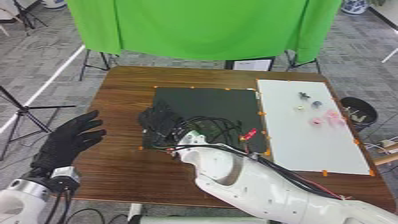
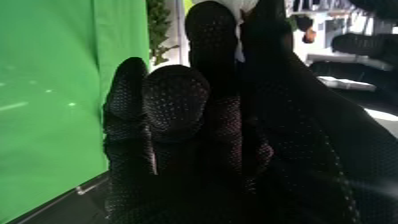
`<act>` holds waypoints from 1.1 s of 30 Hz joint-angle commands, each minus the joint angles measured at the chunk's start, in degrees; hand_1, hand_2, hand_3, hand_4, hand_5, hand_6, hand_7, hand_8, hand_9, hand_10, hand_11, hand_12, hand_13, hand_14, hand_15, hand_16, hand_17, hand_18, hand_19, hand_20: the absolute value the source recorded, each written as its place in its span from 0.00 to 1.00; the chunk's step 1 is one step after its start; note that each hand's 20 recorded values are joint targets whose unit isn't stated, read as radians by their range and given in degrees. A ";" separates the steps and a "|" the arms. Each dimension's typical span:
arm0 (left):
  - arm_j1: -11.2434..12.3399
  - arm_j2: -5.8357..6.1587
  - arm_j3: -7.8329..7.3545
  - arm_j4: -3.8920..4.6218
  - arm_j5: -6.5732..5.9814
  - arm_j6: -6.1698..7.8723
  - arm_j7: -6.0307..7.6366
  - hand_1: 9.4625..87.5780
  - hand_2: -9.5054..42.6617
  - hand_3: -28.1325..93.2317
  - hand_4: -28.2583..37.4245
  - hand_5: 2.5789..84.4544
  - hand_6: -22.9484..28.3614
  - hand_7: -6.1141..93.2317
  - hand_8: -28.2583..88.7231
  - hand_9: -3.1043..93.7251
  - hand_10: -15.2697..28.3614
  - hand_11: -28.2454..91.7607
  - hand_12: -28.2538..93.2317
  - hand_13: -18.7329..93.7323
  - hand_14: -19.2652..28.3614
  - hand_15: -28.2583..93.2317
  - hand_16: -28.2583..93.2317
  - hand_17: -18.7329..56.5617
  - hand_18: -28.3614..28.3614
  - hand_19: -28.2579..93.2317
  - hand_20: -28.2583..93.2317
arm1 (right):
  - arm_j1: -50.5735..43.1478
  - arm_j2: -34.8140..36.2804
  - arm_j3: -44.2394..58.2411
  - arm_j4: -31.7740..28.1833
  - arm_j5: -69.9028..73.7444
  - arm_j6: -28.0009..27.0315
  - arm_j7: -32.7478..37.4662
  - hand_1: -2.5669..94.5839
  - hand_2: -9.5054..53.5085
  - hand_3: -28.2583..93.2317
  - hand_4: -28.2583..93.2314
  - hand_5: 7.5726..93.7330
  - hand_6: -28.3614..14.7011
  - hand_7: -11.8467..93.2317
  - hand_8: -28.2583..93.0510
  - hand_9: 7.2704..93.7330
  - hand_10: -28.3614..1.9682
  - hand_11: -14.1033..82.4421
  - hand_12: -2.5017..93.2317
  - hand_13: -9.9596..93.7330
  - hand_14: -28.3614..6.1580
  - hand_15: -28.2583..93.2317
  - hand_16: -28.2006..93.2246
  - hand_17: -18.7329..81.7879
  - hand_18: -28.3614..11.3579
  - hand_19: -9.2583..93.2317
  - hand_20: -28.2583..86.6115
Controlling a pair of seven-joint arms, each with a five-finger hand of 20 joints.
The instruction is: Arrange flowers
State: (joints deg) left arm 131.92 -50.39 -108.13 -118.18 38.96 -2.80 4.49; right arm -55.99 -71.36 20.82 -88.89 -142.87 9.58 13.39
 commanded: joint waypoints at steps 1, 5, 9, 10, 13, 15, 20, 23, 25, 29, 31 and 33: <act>-0.60 0.50 0.73 0.35 -0.29 0.15 -0.41 0.18 0.14 0.82 0.00 0.35 0.55 0.24 0.16 0.31 0.65 0.43 0.38 0.35 0.78 0.61 0.20 0.12 0.89 0.57 0.31 | 1.62 -1.62 -0.58 2.81 -2.85 -1.09 0.82 0.51 0.00 0.94 0.00 0.74 0.78 0.60 0.20 0.96 0.84 0.27 0.53 0.80 0.72 0.78 0.57 0.42 0.28 0.77 0.64; -0.62 0.51 0.92 0.45 -0.31 0.24 -0.43 0.18 0.14 0.82 0.00 0.35 0.55 0.24 0.16 0.31 0.65 0.43 0.38 0.35 0.78 0.61 0.20 0.12 0.89 0.57 0.31 | 1.93 -2.03 -0.90 4.42 -3.97 -2.26 1.00 0.51 0.00 0.93 0.00 0.73 0.78 0.60 0.21 0.95 0.83 0.27 0.53 0.79 0.73 0.78 0.57 0.42 0.28 0.77 0.64; -0.91 0.67 1.20 0.54 -0.32 0.26 -0.45 0.18 0.14 0.82 0.00 0.36 0.55 0.24 0.16 0.31 0.65 0.44 0.38 0.35 0.78 0.61 0.20 0.12 0.89 0.57 0.31 | 1.98 -2.28 -0.61 5.04 -5.01 -5.33 1.55 0.51 0.00 0.92 0.00 0.72 0.78 0.60 0.21 0.94 0.84 0.27 0.53 0.78 0.73 0.78 0.58 0.42 0.29 0.77 0.64; -0.92 0.62 1.22 0.59 -0.31 0.23 -0.38 0.18 0.14 0.82 0.00 0.36 0.55 0.24 0.16 0.31 0.65 0.44 0.38 0.35 0.78 0.61 0.20 0.12 0.89 0.57 0.31 | 2.05 -2.31 -0.70 5.30 -5.24 -5.56 1.58 0.50 0.00 0.92 0.00 0.71 0.78 0.60 0.21 0.94 0.84 0.26 0.53 0.78 0.73 0.78 0.58 0.42 0.29 0.77 0.64; -0.95 0.65 1.27 0.62 -0.32 0.16 -0.52 0.18 0.14 0.82 0.00 0.36 0.55 0.24 0.16 0.31 0.65 0.44 0.38 0.35 0.78 0.61 0.20 0.12 0.89 0.57 0.31 | 1.79 -2.30 -0.13 4.98 -5.70 -8.65 1.88 0.50 0.00 0.92 0.00 0.69 0.78 0.59 0.21 0.92 0.85 0.26 0.53 0.77 0.73 0.78 0.58 0.41 0.28 0.76 0.64; -0.72 0.59 1.17 0.52 -0.34 0.28 -0.44 0.18 0.14 0.82 0.00 0.36 0.55 0.24 0.16 0.31 0.65 0.44 0.38 0.35 0.78 0.61 0.20 0.12 0.89 0.57 0.31 | 1.62 -2.25 0.43 4.61 -6.14 -11.09 1.58 0.49 0.00 0.91 0.00 0.67 0.78 0.60 0.21 0.90 0.84 0.26 0.52 0.75 0.73 0.79 0.58 0.41 0.28 0.76 0.64; -0.73 0.48 1.16 0.52 -0.26 0.11 -0.56 0.18 0.14 0.82 0.00 0.36 0.55 0.24 0.16 0.31 0.66 0.44 0.38 0.35 0.78 0.61 0.20 0.12 0.89 0.57 0.31 | 1.61 -2.22 1.08 4.12 -6.22 -14.29 2.19 0.45 0.00 0.90 0.00 0.60 0.76 0.62 0.20 0.83 0.81 0.29 0.51 0.70 0.69 0.83 0.53 0.38 0.27 0.74 0.65; -0.52 0.36 1.08 0.45 -0.22 0.04 -0.56 0.18 0.14 0.82 0.00 0.36 0.56 0.24 0.16 0.31 0.65 0.44 0.38 0.35 0.78 0.61 0.20 0.12 0.89 0.57 0.31 | 1.79 -2.22 1.34 3.70 -5.81 -14.40 2.46 0.43 0.00 0.90 0.00 0.57 0.77 0.61 0.20 0.77 0.79 0.35 0.46 0.68 0.69 0.84 0.52 0.38 0.27 0.74 0.65; -0.46 0.21 1.03 0.42 -0.21 0.03 -0.55 0.18 0.14 0.82 0.00 0.36 0.56 0.24 0.16 0.31 0.65 0.44 0.38 0.35 0.78 0.61 0.20 0.12 0.89 0.57 0.31 | 1.56 -2.25 2.20 3.21 -5.56 -14.77 1.96 0.40 0.00 0.92 0.00 0.56 0.77 0.56 0.16 0.70 0.73 0.45 0.35 0.66 0.67 0.85 0.51 0.37 0.26 0.74 0.65; -0.02 0.00 0.73 0.29 -0.13 0.11 -0.38 0.18 0.14 0.82 0.00 0.36 0.55 0.24 0.16 0.31 0.65 0.44 0.38 0.35 0.78 0.61 0.20 0.12 0.89 0.57 0.31 | 1.34 -1.86 3.34 1.48 -4.19 -15.22 1.33 0.38 0.00 0.93 0.00 0.56 0.76 0.54 0.06 0.67 0.71 0.49 0.30 0.63 0.66 0.86 0.51 0.36 0.25 0.73 0.65; 0.29 -0.15 0.56 0.16 -0.01 0.28 -0.35 0.18 0.14 0.82 0.00 0.36 0.55 0.24 0.16 0.31 0.65 0.44 0.38 0.35 0.78 0.61 0.20 0.12 0.89 0.57 0.31 | 1.22 -1.72 3.84 0.75 -4.53 -15.68 0.94 0.36 0.00 0.93 0.00 0.55 0.75 0.53 0.06 0.66 0.70 0.49 0.30 0.63 0.64 0.86 0.51 0.35 0.25 0.73 0.65; 0.54 -0.31 0.46 0.04 -0.07 0.33 -0.39 0.18 0.14 0.82 0.00 0.36 0.55 0.24 0.16 0.31 0.65 0.44 0.38 0.35 0.78 0.61 0.20 0.12 0.89 0.57 0.31 | 1.30 -1.56 3.91 0.41 -4.41 -15.87 0.93 0.35 0.00 0.92 0.00 0.55 0.74 0.53 0.06 0.66 0.69 0.49 0.30 0.62 0.64 0.86 0.51 0.35 0.24 0.73 0.65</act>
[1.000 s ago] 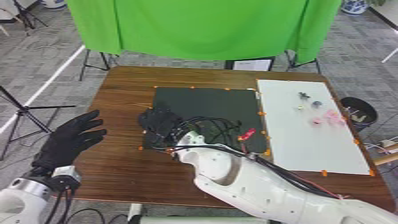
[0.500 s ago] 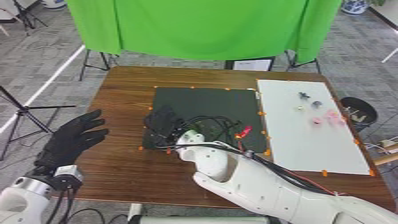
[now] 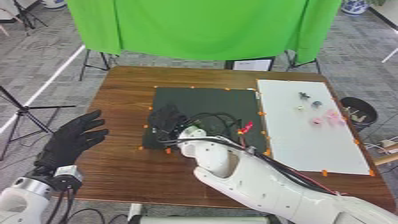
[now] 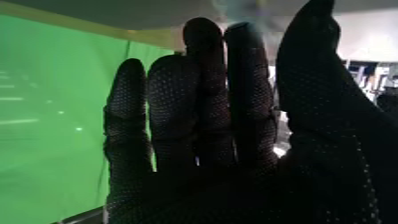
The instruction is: Arrange flowers
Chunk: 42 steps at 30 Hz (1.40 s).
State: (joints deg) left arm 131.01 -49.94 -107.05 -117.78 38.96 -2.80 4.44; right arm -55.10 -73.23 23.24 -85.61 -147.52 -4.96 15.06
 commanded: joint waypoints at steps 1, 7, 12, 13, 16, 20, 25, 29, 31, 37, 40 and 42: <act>1.45 -0.85 -0.66 -0.35 0.01 0.20 -0.40 0.18 0.14 0.82 0.00 0.36 0.55 0.24 0.16 0.31 0.65 0.44 0.38 0.35 0.78 0.61 0.20 0.12 0.89 0.57 0.31 | 0.37 0.34 1.86 -3.10 0.27 -2.29 -1.21 0.36 0.00 0.92 0.00 0.55 0.74 0.53 0.06 0.66 0.69 0.49 0.30 0.62 0.64 0.86 0.51 0.35 0.24 0.73 0.65; 2.28 -1.48 -1.07 -0.68 0.05 0.38 -0.12 0.18 0.14 0.82 0.00 0.36 0.55 0.24 0.16 0.31 0.65 0.44 0.38 0.35 0.78 0.61 0.20 0.12 0.89 0.57 0.31 | -1.00 2.25 4.43 -6.29 1.03 -4.14 -2.81 0.36 0.00 0.91 0.00 0.54 0.74 0.54 0.07 0.64 0.69 0.50 0.30 0.61 0.63 0.86 0.51 0.34 0.23 0.72 0.65; 3.20 -2.29 -1.53 -0.94 -0.03 0.45 -0.24 0.18 0.14 0.82 0.00 0.35 0.55 0.24 0.16 0.31 0.65 0.44 0.38 0.35 0.78 0.61 0.20 0.12 0.89 0.57 0.30 | -2.87 8.03 10.50 -11.02 5.41 -4.80 -0.48 0.31 0.00 0.94 0.00 0.49 0.72 0.54 0.07 0.61 0.69 0.51 0.30 0.61 0.62 0.86 0.51 0.34 0.23 0.72 0.65; 3.42 -2.48 -1.75 -1.07 -0.01 0.38 -0.37 0.18 0.14 0.82 0.00 0.35 0.55 0.24 0.16 0.31 0.65 0.44 0.38 0.35 0.78 0.61 0.20 0.12 0.89 0.57 0.30 | -3.45 9.71 12.07 -11.79 6.34 -4.61 0.14 0.30 0.00 0.95 0.00 0.48 0.71 0.54 0.07 0.59 0.68 0.51 0.30 0.60 0.61 0.86 0.50 0.33 0.23 0.73 0.65; 4.07 -2.90 -2.25 -1.26 -0.06 0.27 -0.33 0.18 0.15 0.82 0.00 0.35 0.55 0.24 0.16 0.31 0.65 0.44 0.38 0.35 0.78 0.61 0.20 0.12 0.89 0.57 0.31 | -5.24 15.81 16.35 -13.62 8.44 -4.59 2.83 0.29 0.00 0.95 0.00 0.43 0.68 0.54 0.07 0.53 0.65 0.52 0.31 0.58 0.60 0.86 0.49 0.33 0.23 0.73 0.65; 5.46 -3.36 -2.75 -1.77 -0.09 1.23 0.68 0.18 0.15 0.82 0.00 0.35 0.55 0.24 0.16 0.31 0.65 0.44 0.38 0.35 0.78 0.61 0.20 0.12 0.89 0.57 0.30 | -7.33 24.34 19.94 -14.43 10.23 -5.81 6.61 0.28 0.00 0.97 0.00 0.34 0.63 0.53 0.07 0.42 0.61 0.52 0.32 0.54 0.57 0.84 0.46 0.32 0.23 0.73 0.65; 6.45 -3.84 -3.41 -2.12 0.19 1.19 0.57 0.18 0.14 0.82 0.00 0.36 0.56 0.24 0.16 0.31 0.65 0.44 0.38 0.35 0.78 0.61 0.20 0.12 0.89 0.57 0.31 | -11.94 32.99 24.24 -14.46 8.84 -7.00 10.20 0.29 0.00 0.99 0.00 0.23 0.58 0.51 0.08 0.30 0.56 0.46 0.30 0.48 0.58 0.77 0.40 0.31 0.23 0.73 0.64; 6.58 -4.16 -3.67 -2.11 0.40 0.77 0.20 0.18 0.14 0.82 0.00 0.36 0.56 0.24 0.16 0.31 0.66 0.44 0.38 0.35 0.78 0.61 0.20 0.12 0.89 0.58 0.31 | -17.41 36.15 31.35 -14.62 12.19 -10.24 14.88 0.27 0.00 0.98 0.00 0.16 0.53 0.44 0.11 0.22 0.50 0.35 0.30 0.45 0.52 0.61 0.36 0.30 0.23 0.71 0.61; 6.58 -4.23 -3.72 -2.07 0.45 0.59 0.06 0.18 0.14 0.82 0.00 0.36 0.56 0.24 0.16 0.31 0.65 0.44 0.38 0.35 0.78 0.61 0.20 0.12 0.89 0.57 0.30 | -19.76 37.63 33.81 -14.16 13.31 -9.14 16.74 0.26 0.00 0.97 0.00 0.14 0.51 0.41 0.13 0.18 0.48 0.29 0.30 0.44 0.49 0.52 0.37 0.29 0.23 0.68 0.58; 6.73 -4.35 -3.72 -2.05 0.49 0.53 0.04 0.18 0.14 0.82 0.00 0.36 0.56 0.24 0.16 0.31 0.66 0.44 0.38 0.35 0.78 0.61 0.20 0.12 0.89 0.57 0.30 | -25.94 39.77 39.87 -13.03 14.45 -6.52 19.18 0.25 0.00 0.97 0.00 0.15 0.50 0.40 0.13 0.20 0.48 0.28 0.30 0.45 0.47 0.47 0.38 0.29 0.24 0.65 0.55; 6.83 -4.25 -3.72 -2.14 0.45 0.54 0.12 0.18 0.14 0.82 0.00 0.36 0.56 0.24 0.16 0.31 0.66 0.44 0.38 0.35 0.78 0.61 0.20 0.12 0.89 0.57 0.30 | -28.26 40.43 41.42 -12.98 13.89 -3.58 18.77 0.26 0.00 0.97 0.00 0.19 0.51 0.42 0.12 0.27 0.51 0.31 0.29 0.48 0.50 0.48 0.38 0.30 0.23 0.66 0.55; 6.38 -4.15 -3.60 -1.94 0.52 0.38 -0.03 0.18 0.14 0.82 0.00 0.36 0.56 0.24 0.16 0.31 0.65 0.44 0.38 0.35 0.78 0.61 0.20 0.12 0.89 0.58 0.31 | -29.70 40.51 42.89 -13.65 14.62 -3.87 18.93 0.25 0.00 0.97 0.00 0.21 0.53 0.43 0.11 0.32 0.54 0.34 0.27 0.49 0.51 0.49 0.38 0.30 0.23 0.66 0.54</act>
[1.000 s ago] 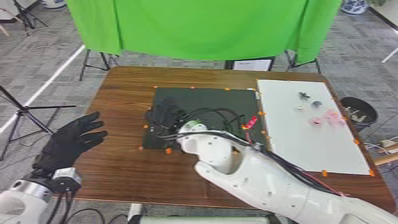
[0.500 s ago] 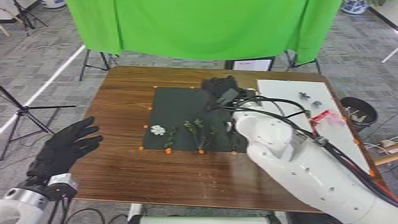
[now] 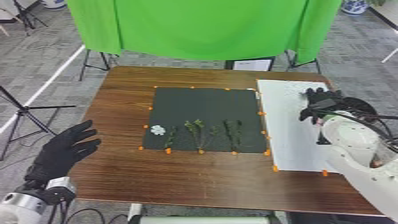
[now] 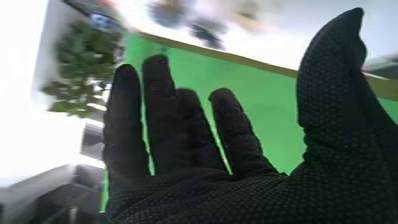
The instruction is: Arrange flowers
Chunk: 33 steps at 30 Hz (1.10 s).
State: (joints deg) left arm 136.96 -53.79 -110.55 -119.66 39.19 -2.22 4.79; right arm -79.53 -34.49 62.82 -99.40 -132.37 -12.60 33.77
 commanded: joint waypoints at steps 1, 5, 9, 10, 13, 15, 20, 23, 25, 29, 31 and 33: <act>0.51 -0.27 -0.12 -0.08 0.27 -0.11 -0.37 0.18 0.14 0.82 0.00 0.36 0.56 0.24 0.16 0.31 0.65 0.44 0.37 0.35 0.78 0.61 0.20 0.12 0.89 0.57 0.30 | -5.71 1.83 3.62 -0.07 -0.34 3.90 0.12 0.25 0.00 0.97 0.00 0.22 0.53 0.44 0.11 0.32 0.54 0.35 0.27 0.49 0.51 0.49 0.38 0.30 0.23 0.66 0.54; 0.55 -0.30 -0.22 -0.17 0.36 -0.25 -0.28 0.18 0.14 0.82 0.00 0.36 0.56 0.24 0.16 0.31 0.66 0.44 0.37 0.35 0.78 0.61 0.20 0.12 0.89 0.58 0.30 | -6.96 1.67 4.49 -0.11 -1.08 4.08 -0.24 0.26 0.00 0.97 0.00 0.25 0.56 0.45 0.10 0.36 0.56 0.36 0.26 0.51 0.53 0.49 0.39 0.31 0.23 0.66 0.54; 0.64 -0.17 -0.10 -0.22 0.25 0.16 -0.07 0.18 0.14 0.82 0.00 0.36 0.56 0.24 0.16 0.31 0.66 0.44 0.37 0.35 0.78 0.61 0.20 0.12 0.89 0.57 0.30 | -6.90 1.57 4.23 0.52 -0.79 3.73 0.13 0.26 0.00 0.97 0.00 0.29 0.58 0.46 0.09 0.41 0.60 0.37 0.25 0.55 0.57 0.52 0.39 0.31 0.23 0.67 0.54; 0.78 -0.17 -0.06 -0.30 0.25 0.30 0.08 0.18 0.14 0.82 0.00 0.36 0.56 0.24 0.16 0.31 0.66 0.44 0.37 0.35 0.78 0.61 0.20 0.12 0.89 0.57 0.30 | -7.03 1.55 4.33 0.63 -0.60 3.58 0.21 0.26 0.00 0.97 0.00 0.31 0.59 0.46 0.09 0.43 0.59 0.37 0.24 0.57 0.60 0.53 0.39 0.31 0.24 0.67 0.54; 0.84 -0.33 -0.01 -0.37 0.37 0.33 0.00 0.18 0.14 0.82 0.00 0.36 0.56 0.24 0.16 0.31 0.66 0.44 0.37 0.35 0.78 0.61 0.20 0.12 0.89 0.57 0.30 | -6.36 1.53 3.23 1.85 -1.03 5.44 0.08 0.27 0.00 0.97 0.00 0.35 0.62 0.47 0.08 0.47 0.58 0.35 0.23 0.61 0.63 0.55 0.39 0.32 0.24 0.68 0.55; 0.76 -0.29 0.16 -0.29 0.30 0.40 0.02 0.18 0.14 0.82 0.00 0.36 0.56 0.24 0.16 0.31 0.66 0.44 0.38 0.35 0.78 0.61 0.20 0.12 0.89 0.57 0.30 | -6.05 1.57 2.65 2.67 -0.96 6.86 -0.48 0.28 0.00 0.96 0.00 0.39 0.66 0.48 0.08 0.52 0.62 0.35 0.22 0.65 0.67 0.56 0.39 0.34 0.25 0.69 0.55; 0.89 -0.43 -0.02 -0.46 0.37 0.39 0.04 0.18 0.14 0.82 0.00 0.36 0.56 0.24 0.16 0.31 0.66 0.44 0.37 0.35 0.78 0.61 0.20 0.12 0.89 0.58 0.31 | -5.64 1.49 1.76 4.03 -0.21 10.14 -2.34 0.39 0.00 0.93 0.00 0.56 0.74 0.54 0.17 0.73 0.70 0.38 0.24 0.78 0.73 0.59 0.43 0.41 0.30 0.73 0.57; 0.98 -0.33 -0.16 -0.51 0.29 0.50 0.17 0.18 0.14 0.82 0.00 0.36 0.56 0.24 0.16 0.31 0.66 0.44 0.37 0.35 0.78 0.61 0.20 0.12 0.89 0.58 0.30 | -5.49 1.55 0.85 4.40 -2.06 12.31 -2.97 0.47 0.02 0.92 0.00 0.63 0.75 0.59 0.20 0.85 0.77 0.29 0.39 0.83 0.75 0.58 0.50 0.44 0.32 0.75 0.57; 1.18 -0.41 -0.37 -0.66 0.38 0.59 0.14 0.18 0.15 0.82 0.00 0.36 0.56 0.24 0.16 0.31 0.66 0.44 0.37 0.35 0.78 0.61 0.20 0.12 0.89 0.58 0.31 | -5.23 1.55 0.50 3.93 -2.32 13.27 -3.41 0.49 0.03 0.92 0.00 0.68 0.76 0.60 0.21 0.89 0.78 0.29 0.42 0.85 0.75 0.60 0.50 0.46 0.32 0.76 0.57; 1.61 -0.39 -0.75 -0.95 0.36 0.86 0.28 0.18 0.15 0.82 0.00 0.36 0.56 0.24 0.16 0.31 0.65 0.44 0.37 0.35 0.78 0.61 0.20 0.12 0.89 0.57 0.31 | -1.18 0.65 -2.37 2.37 -4.82 16.75 -5.53 0.49 0.01 0.94 0.00 0.72 0.76 0.59 0.22 0.93 0.79 0.28 0.45 0.87 0.75 0.61 0.50 0.47 0.33 0.77 0.57; 1.69 -0.46 -0.89 -0.98 0.40 0.82 0.25 0.18 0.15 0.82 0.00 0.36 0.56 0.24 0.16 0.31 0.66 0.44 0.37 0.35 0.78 0.61 0.20 0.12 0.89 0.57 0.31 | 3.83 -0.68 -6.25 1.43 -5.44 18.30 -6.84 0.49 0.01 0.94 0.00 0.72 0.75 0.59 0.22 0.93 0.78 0.28 0.46 0.87 0.75 0.61 0.51 0.47 0.33 0.77 0.57; 1.48 -0.41 -0.68 -0.91 0.36 0.73 0.11 0.18 0.15 0.82 0.00 0.36 0.56 0.24 0.16 0.31 0.66 0.44 0.37 0.35 0.78 0.61 0.20 0.12 0.89 0.57 0.30 | 9.81 -2.52 -11.31 1.05 -6.05 20.63 -8.84 0.49 0.00 0.94 0.00 0.73 0.75 0.58 0.22 0.93 0.78 0.28 0.46 0.87 0.75 0.61 0.51 0.47 0.33 0.77 0.58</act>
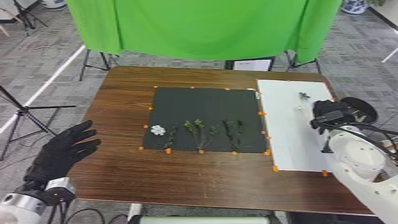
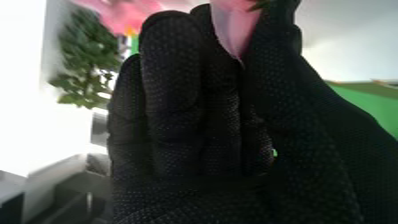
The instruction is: Arrange flowers
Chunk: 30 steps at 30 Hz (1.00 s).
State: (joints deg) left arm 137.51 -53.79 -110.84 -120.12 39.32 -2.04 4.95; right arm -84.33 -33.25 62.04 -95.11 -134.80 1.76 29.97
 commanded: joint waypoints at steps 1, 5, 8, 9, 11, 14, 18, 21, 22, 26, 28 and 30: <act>0.57 -0.40 -0.24 -0.39 0.23 0.53 -0.30 0.18 0.15 0.82 0.00 0.36 0.56 0.24 0.16 0.31 0.66 0.44 0.37 0.35 0.78 0.61 0.20 0.12 0.89 0.57 0.30 | 17.71 -5.12 -12.99 -3.36 -3.90 6.98 -6.34 0.49 0.00 0.94 0.00 0.73 0.75 0.58 0.22 0.93 0.78 0.28 0.46 0.87 0.75 0.61 0.51 0.47 0.33 0.77 0.58; -0.21 -0.23 0.40 -0.18 0.25 0.36 -0.64 0.18 0.15 0.82 0.00 0.36 0.56 0.24 0.16 0.31 0.66 0.44 0.37 0.35 0.78 0.61 0.20 0.12 0.89 0.57 0.30 | 27.75 -12.36 -22.03 -3.10 -3.58 10.81 -10.98 0.49 0.00 0.94 0.00 0.73 0.76 0.58 0.21 0.94 0.78 0.28 0.46 0.87 0.76 0.61 0.51 0.47 0.33 0.77 0.58; -1.06 0.09 1.05 0.16 0.20 0.25 -0.90 0.18 0.15 0.82 0.00 0.36 0.56 0.24 0.16 0.31 0.66 0.44 0.37 0.35 0.78 0.61 0.20 0.12 0.89 0.57 0.31 | 32.45 -18.90 -26.86 -1.08 -3.98 11.01 -14.91 0.49 0.00 0.94 0.00 0.73 0.76 0.58 0.21 0.94 0.78 0.28 0.46 0.87 0.76 0.61 0.52 0.46 0.33 0.77 0.58; -1.26 0.21 1.23 0.20 0.16 0.36 -0.89 0.18 0.15 0.82 0.00 0.36 0.56 0.24 0.16 0.31 0.66 0.44 0.37 0.35 0.78 0.61 0.20 0.12 0.89 0.57 0.31 | 33.54 -21.16 -28.20 0.03 -4.27 10.35 -15.83 0.49 0.00 0.94 0.00 0.73 0.76 0.58 0.21 0.94 0.78 0.28 0.46 0.86 0.76 0.61 0.52 0.46 0.33 0.77 0.58; -1.42 0.34 1.64 0.19 0.20 0.52 -0.69 0.18 0.15 0.82 0.00 0.36 0.56 0.24 0.16 0.31 0.66 0.44 0.37 0.35 0.78 0.61 0.20 0.12 0.89 0.57 0.31 | 35.53 -25.48 -31.18 2.71 -4.13 10.57 -17.27 0.49 0.00 0.94 0.00 0.73 0.76 0.58 0.21 0.94 0.78 0.28 0.46 0.86 0.76 0.61 0.52 0.46 0.33 0.77 0.58; -2.38 0.82 2.32 0.59 0.14 0.39 -0.63 0.18 0.15 0.82 0.00 0.36 0.56 0.24 0.16 0.31 0.66 0.44 0.37 0.35 0.78 0.61 0.20 0.12 0.89 0.57 0.31 | 37.19 -30.56 -34.32 6.71 -5.69 10.49 -18.74 0.49 0.00 0.94 0.00 0.73 0.76 0.58 0.21 0.94 0.79 0.27 0.46 0.86 0.76 0.61 0.52 0.46 0.33 0.77 0.58; -2.62 1.09 2.54 0.55 0.19 0.76 -0.33 0.18 0.15 0.82 0.00 0.36 0.56 0.24 0.16 0.31 0.66 0.44 0.37 0.35 0.78 0.62 0.20 0.12 0.89 0.57 0.30 | 38.69 -35.49 -37.44 11.80 -6.88 9.69 -19.89 0.49 0.00 0.94 0.00 0.73 0.77 0.58 0.21 0.94 0.79 0.27 0.46 0.86 0.76 0.61 0.52 0.46 0.33 0.77 0.58; -2.57 1.23 2.60 0.53 0.19 0.94 -0.24 0.18 0.15 0.82 0.00 0.36 0.56 0.24 0.16 0.31 0.66 0.44 0.37 0.35 0.78 0.62 0.20 0.12 0.89 0.57 0.30 | 38.99 -37.76 -38.71 14.69 -8.09 8.61 -20.30 0.49 0.00 0.95 0.00 0.73 0.77 0.58 0.21 0.94 0.80 0.27 0.46 0.86 0.76 0.61 0.52 0.46 0.33 0.77 0.58; -2.52 1.07 2.52 0.59 0.17 0.84 -0.18 0.18 0.15 0.82 0.00 0.36 0.56 0.24 0.16 0.31 0.66 0.44 0.37 0.35 0.78 0.62 0.20 0.12 0.89 0.57 0.31 | 39.25 -38.48 -39.23 15.69 -8.33 8.20 -20.38 0.48 0.00 0.95 0.00 0.73 0.77 0.58 0.20 0.93 0.80 0.27 0.46 0.86 0.76 0.61 0.52 0.46 0.33 0.77 0.58; -2.76 1.41 2.89 0.56 0.19 0.99 -0.03 0.18 0.14 0.82 0.00 0.36 0.56 0.24 0.16 0.31 0.66 0.44 0.37 0.35 0.78 0.62 0.20 0.12 0.89 0.57 0.31 | 39.38 -40.07 -40.25 18.47 -9.60 7.76 -20.13 0.48 0.00 0.95 0.00 0.73 0.77 0.58 0.20 0.94 0.80 0.27 0.46 0.86 0.76 0.61 0.52 0.46 0.33 0.77 0.58; -2.63 1.60 2.90 0.53 0.19 1.07 0.11 0.18 0.14 0.82 0.00 0.36 0.56 0.24 0.16 0.31 0.66 0.44 0.37 0.35 0.78 0.62 0.20 0.12 0.89 0.57 0.31 | 39.26 -40.62 -40.41 19.27 -10.31 7.13 -20.05 0.48 0.00 0.95 0.00 0.73 0.77 0.58 0.20 0.94 0.80 0.27 0.46 0.86 0.77 0.61 0.52 0.46 0.33 0.77 0.58; -2.78 1.77 3.04 0.55 0.12 1.14 0.21 0.18 0.14 0.82 0.00 0.36 0.56 0.24 0.16 0.31 0.66 0.44 0.37 0.35 0.78 0.62 0.20 0.12 0.89 0.57 0.30 | 39.56 -40.91 -41.04 20.24 -10.49 7.01 -20.03 0.48 0.00 0.95 0.00 0.73 0.77 0.59 0.20 0.94 0.80 0.27 0.46 0.85 0.77 0.61 0.52 0.46 0.33 0.77 0.58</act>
State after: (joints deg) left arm 134.64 -52.49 -108.14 -119.61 39.37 -1.59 4.89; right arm -45.09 -72.50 22.32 -76.87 -143.20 10.10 10.09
